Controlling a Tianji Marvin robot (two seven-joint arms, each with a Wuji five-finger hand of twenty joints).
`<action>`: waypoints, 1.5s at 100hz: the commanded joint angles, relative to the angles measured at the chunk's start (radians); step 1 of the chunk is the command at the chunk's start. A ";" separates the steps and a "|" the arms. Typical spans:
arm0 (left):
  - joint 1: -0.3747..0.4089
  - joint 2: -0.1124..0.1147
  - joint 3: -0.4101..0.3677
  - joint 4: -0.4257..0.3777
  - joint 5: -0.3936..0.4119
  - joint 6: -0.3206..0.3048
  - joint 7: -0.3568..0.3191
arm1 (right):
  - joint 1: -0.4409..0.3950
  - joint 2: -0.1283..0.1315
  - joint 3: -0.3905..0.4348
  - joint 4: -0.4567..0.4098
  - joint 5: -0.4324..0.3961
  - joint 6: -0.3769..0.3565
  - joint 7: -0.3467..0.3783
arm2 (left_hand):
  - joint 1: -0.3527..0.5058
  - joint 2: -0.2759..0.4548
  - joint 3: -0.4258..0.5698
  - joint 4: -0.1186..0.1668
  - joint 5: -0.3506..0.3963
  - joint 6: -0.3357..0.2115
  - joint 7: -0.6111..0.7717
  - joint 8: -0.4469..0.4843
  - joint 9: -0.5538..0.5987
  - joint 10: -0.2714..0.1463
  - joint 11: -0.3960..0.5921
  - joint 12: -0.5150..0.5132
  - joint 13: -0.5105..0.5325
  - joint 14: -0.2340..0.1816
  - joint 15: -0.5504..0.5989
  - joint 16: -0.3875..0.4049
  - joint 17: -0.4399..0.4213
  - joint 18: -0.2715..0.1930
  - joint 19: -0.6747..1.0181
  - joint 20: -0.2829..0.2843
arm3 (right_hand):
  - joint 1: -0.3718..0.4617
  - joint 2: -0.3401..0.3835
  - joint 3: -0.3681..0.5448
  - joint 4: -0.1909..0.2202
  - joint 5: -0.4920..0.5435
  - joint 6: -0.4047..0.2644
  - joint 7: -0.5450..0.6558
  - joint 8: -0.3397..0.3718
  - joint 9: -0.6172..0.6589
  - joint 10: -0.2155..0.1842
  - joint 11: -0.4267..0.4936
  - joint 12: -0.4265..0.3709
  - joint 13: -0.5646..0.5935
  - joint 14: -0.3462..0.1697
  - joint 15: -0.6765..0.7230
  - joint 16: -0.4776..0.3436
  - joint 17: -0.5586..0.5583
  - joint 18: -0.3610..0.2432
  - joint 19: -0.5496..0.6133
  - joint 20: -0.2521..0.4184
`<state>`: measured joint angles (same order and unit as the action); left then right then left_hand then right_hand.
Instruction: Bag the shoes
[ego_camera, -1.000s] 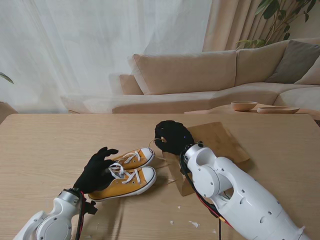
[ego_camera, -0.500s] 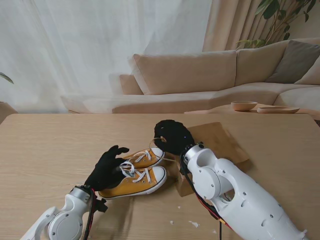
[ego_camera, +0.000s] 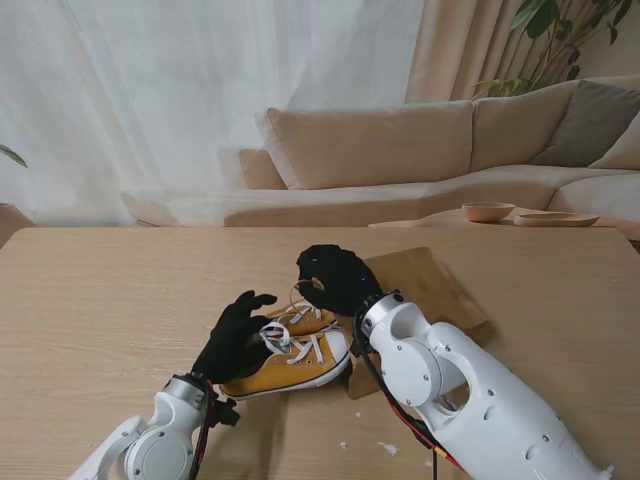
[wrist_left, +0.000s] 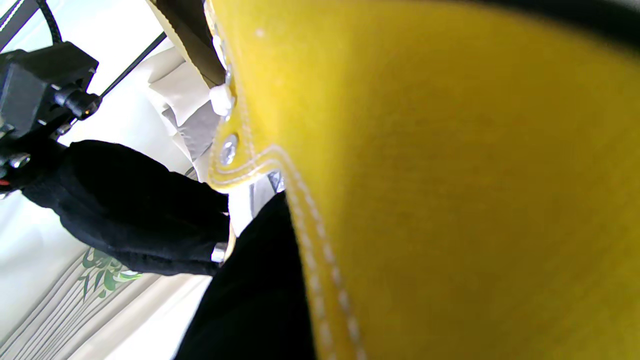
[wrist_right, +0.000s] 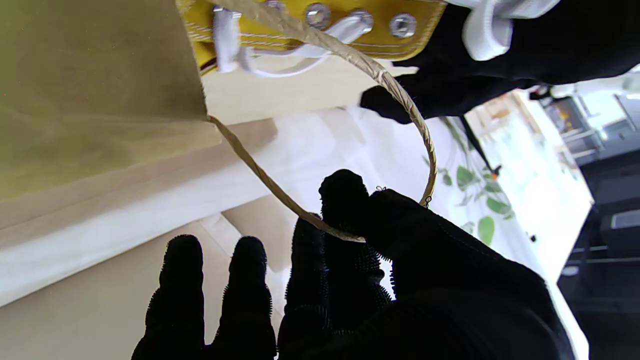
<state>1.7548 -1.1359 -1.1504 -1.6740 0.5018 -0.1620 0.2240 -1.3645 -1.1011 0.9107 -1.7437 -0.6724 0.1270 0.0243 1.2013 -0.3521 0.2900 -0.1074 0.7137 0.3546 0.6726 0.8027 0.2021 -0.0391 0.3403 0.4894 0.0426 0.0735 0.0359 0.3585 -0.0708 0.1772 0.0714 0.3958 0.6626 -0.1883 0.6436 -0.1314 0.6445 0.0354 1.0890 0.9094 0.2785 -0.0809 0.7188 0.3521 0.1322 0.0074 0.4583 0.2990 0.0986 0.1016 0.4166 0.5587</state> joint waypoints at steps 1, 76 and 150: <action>-0.016 -0.017 0.010 -0.019 -0.005 0.007 -0.004 | -0.009 -0.015 -0.008 -0.017 0.011 -0.007 0.009 | 0.090 0.195 0.099 0.026 0.051 -0.087 0.146 0.056 -0.003 -0.003 -0.011 0.011 -0.007 -0.013 0.010 0.016 0.000 -0.021 0.012 0.024 | 0.019 -0.006 0.035 -0.034 0.019 0.016 0.032 0.011 0.018 0.022 0.030 0.011 0.000 -0.010 0.012 0.011 0.009 0.005 0.018 -0.014; -0.107 -0.040 0.135 0.046 0.020 0.101 0.072 | 0.038 -0.058 -0.091 -0.008 0.112 -0.007 -0.083 | 0.090 0.187 0.103 0.025 0.057 -0.087 0.150 0.037 -0.022 0.034 0.196 0.472 -0.027 0.027 0.223 0.684 -0.041 -0.038 0.175 0.400 | 0.017 -0.034 0.096 -0.041 0.041 0.070 0.042 0.003 0.054 0.050 0.047 0.020 0.021 -0.005 0.033 0.022 0.014 0.007 0.086 -0.020; -0.133 -0.058 0.196 0.054 0.013 0.182 0.114 | 0.058 -0.074 -0.102 0.012 0.235 -0.050 -0.080 | 0.090 0.147 0.117 0.018 0.061 -0.095 0.153 0.045 0.104 0.172 0.619 1.001 -0.019 0.079 1.003 1.212 -0.067 0.015 0.358 0.895 | 0.023 -0.036 0.097 -0.043 0.040 0.075 0.038 0.003 0.052 0.055 0.046 0.021 0.020 -0.006 0.030 0.022 -0.007 0.002 0.158 -0.035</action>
<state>1.6342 -1.1773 -0.9572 -1.5973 0.5240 0.0161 0.3438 -1.2955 -1.1638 0.8123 -1.7181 -0.4516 0.0909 -0.0781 1.2013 -0.3521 0.2944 -0.1092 0.7303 0.3602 0.6992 0.8011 0.2419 0.1169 0.8054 1.4045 0.0317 0.1467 1.0108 1.5288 -0.1301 0.1910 0.4005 1.2530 0.6646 -0.2135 0.7147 -0.1314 0.6703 0.1062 1.1043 0.9089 0.3185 -0.0387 0.7444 0.3629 0.1442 0.0074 0.4929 0.3132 0.1080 0.1127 0.5549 0.5428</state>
